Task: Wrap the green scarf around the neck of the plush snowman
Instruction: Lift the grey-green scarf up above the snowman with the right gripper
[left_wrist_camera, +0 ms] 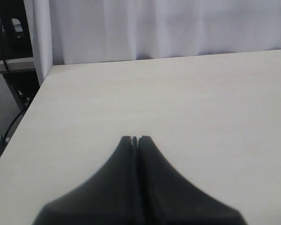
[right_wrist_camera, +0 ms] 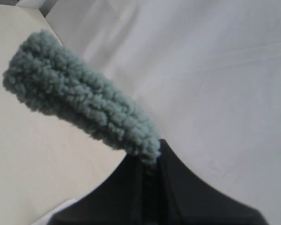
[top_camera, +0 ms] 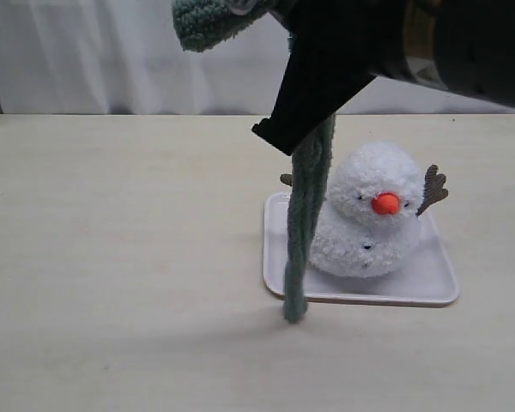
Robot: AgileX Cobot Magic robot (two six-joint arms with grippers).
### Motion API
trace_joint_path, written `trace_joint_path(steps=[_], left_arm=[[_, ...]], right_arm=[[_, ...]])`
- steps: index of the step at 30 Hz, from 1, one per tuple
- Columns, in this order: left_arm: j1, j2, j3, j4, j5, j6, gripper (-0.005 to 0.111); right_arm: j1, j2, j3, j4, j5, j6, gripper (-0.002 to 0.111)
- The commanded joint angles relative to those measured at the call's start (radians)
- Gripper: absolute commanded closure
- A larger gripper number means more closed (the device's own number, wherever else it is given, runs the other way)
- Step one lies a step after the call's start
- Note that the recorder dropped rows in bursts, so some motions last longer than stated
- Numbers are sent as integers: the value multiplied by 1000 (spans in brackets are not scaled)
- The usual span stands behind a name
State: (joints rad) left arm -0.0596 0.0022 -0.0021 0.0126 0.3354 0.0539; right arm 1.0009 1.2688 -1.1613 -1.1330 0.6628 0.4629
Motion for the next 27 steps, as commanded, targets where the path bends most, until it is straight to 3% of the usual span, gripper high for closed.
trace_joint_path(steps=[1,9,20,27], left_arm=[[-7,-2,2,2,-12,-5,107],[-7,-2,2,2,-12,-5,107],[-7,-2,2,2,-12,-5,107],[-7,-2,2,2,-12,-5,107]], right_arm=[[-72,56,5,-76,-31,60,104],[-262,73,5,-107,-126,207,104],[-350,121,5,-113,-205,189,104],[-427,138,5,-222,-353,339,104]])
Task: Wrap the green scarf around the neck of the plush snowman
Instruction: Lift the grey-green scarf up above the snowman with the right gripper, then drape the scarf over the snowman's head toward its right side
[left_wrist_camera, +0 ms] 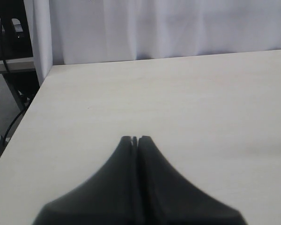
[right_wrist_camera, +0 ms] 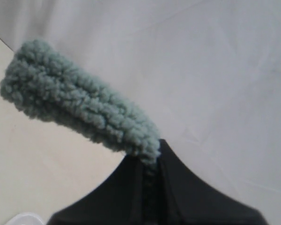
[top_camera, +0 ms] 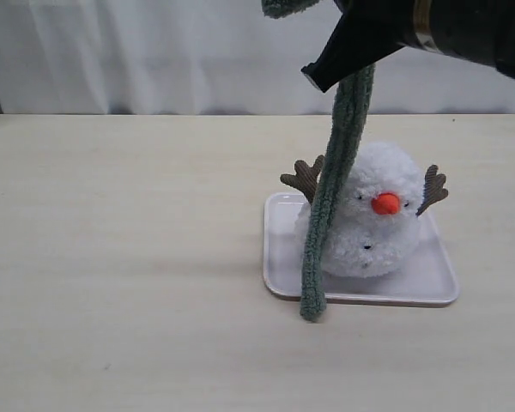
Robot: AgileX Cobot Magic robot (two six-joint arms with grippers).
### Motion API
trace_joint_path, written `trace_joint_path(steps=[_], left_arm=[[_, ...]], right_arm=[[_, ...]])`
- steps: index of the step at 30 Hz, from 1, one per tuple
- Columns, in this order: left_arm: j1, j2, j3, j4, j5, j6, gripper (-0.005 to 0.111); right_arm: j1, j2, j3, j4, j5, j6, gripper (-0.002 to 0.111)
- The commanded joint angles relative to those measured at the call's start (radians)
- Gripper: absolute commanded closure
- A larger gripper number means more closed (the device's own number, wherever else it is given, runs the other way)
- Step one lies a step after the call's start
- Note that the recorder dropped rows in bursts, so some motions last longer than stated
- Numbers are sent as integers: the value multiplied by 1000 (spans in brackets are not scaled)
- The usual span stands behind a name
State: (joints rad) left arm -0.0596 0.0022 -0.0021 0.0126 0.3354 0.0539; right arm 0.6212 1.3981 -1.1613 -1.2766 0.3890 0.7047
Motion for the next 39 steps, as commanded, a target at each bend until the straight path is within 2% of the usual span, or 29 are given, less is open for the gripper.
trace_joint_path(steps=[1,5,12,15,21,27,31,34,37,39], left_arm=[[-7,-2,2,2,-12,-5,107],[-7,-2,2,2,-12,-5,107],[-7,-2,2,2,-12,-5,107],[-7,-2,2,2,-12,-5,107],[-7,-2,2,2,-12,-5,107],[-7,-2,2,2,-12,-5,107],[-7,-2,2,2,-12,-5,107],[-7,-2,2,2,-12,-5,107],[-7,-2,2,2,-10,-5,107],[-7,-2,2,2,-10,-5,107]], right_arm=[[-60,13,5,-100,-80,122,104],[-124,45,5,-130,-95,205,104],[-218,109,-2,-130,-250,207,104],[-248,142,-2,-130,-316,207,104],[-272,211,-15,-122,-332,207,104],[-305,262,-15,-129,-225,198,104],[-367,307,-1,-88,-220,239,104],[-369,313,4,-88,-140,235,104],[-369,313,4,3,2,233,104],[-369,313,4,102,30,171,104]])
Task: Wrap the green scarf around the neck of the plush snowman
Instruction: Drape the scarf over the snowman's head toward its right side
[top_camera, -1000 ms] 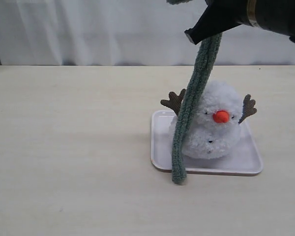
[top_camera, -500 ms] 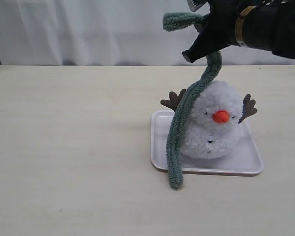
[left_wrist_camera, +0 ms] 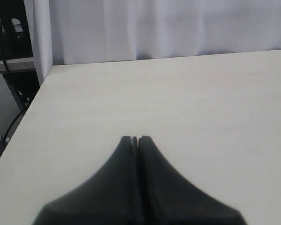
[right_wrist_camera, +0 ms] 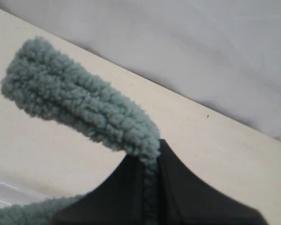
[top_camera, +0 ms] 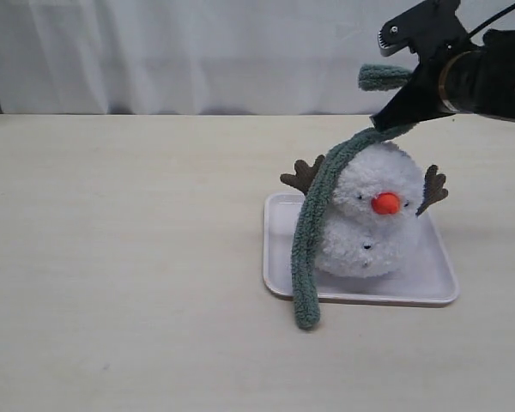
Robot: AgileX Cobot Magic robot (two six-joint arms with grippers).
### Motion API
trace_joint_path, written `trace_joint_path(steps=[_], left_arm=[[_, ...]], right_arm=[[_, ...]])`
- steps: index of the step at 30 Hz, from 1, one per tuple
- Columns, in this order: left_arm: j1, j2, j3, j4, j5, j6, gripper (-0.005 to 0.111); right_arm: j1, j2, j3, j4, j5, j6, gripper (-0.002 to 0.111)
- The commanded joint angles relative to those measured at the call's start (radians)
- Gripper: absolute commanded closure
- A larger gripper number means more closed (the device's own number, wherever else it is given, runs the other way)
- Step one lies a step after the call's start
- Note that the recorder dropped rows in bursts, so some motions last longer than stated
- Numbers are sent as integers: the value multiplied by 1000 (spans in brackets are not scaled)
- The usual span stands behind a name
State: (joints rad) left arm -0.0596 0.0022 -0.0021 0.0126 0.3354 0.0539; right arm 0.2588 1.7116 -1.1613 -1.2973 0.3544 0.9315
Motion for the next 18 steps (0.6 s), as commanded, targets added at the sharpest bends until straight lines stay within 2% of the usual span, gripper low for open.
trace_joint_path(steps=[1,4,6,12,18], left_arm=[[-7,-2,2,2,-10,-5,107],[-7,-2,2,2,-10,-5,107],[-7,-2,2,2,-10,-5,107],[-7,-2,2,2,-10,-5,107],[-7,-2,2,2,-10,-5,107]], right_arm=[[-6,0,4,172,67,-91,104],[-6,-4,4,376,72,-227,104],[-5,-4,4,424,92,-245,104],[0,-15,4,478,181,-297,92],[0,-83,4,534,164,-345,92]])
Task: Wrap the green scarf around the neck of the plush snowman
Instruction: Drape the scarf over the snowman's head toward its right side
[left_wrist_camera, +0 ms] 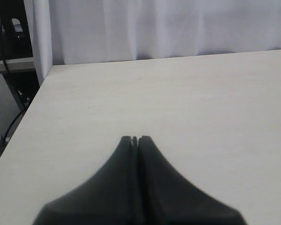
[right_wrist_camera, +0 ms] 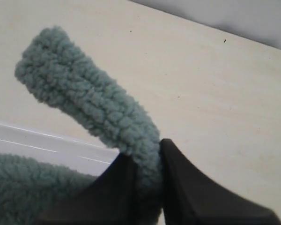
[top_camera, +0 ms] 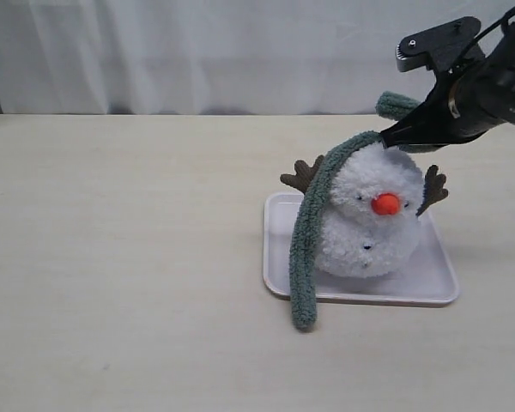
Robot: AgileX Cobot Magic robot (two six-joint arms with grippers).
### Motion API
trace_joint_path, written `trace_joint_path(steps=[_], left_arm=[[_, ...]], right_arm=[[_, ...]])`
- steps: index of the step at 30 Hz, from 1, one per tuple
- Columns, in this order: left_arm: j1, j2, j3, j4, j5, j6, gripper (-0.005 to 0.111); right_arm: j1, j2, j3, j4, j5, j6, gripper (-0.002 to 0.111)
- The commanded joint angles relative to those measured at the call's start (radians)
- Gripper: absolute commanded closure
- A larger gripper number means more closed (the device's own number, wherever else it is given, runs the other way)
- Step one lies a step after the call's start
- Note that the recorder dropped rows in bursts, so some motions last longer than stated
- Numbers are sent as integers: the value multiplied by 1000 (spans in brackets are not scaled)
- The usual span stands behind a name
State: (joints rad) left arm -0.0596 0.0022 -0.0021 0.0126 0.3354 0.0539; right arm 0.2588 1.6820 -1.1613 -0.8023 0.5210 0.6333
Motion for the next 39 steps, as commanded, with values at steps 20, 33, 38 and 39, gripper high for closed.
trace_joint_path(steps=[20,33,38,39], left_arm=[[-7,-2,2,2,-12,-5,107],[-7,-2,2,2,-12,-5,107],[-7,-2,2,2,-12,-5,107],[-7,-2,2,2,-10,-5,107]], right_arm=[[0,-162,215,41,-283,-158,85],[-5,-226,266,-42,-180,20,76],[-5,-209,266,-36,-70,96,68],[-5,-209,266,-14,-57,96,64]])
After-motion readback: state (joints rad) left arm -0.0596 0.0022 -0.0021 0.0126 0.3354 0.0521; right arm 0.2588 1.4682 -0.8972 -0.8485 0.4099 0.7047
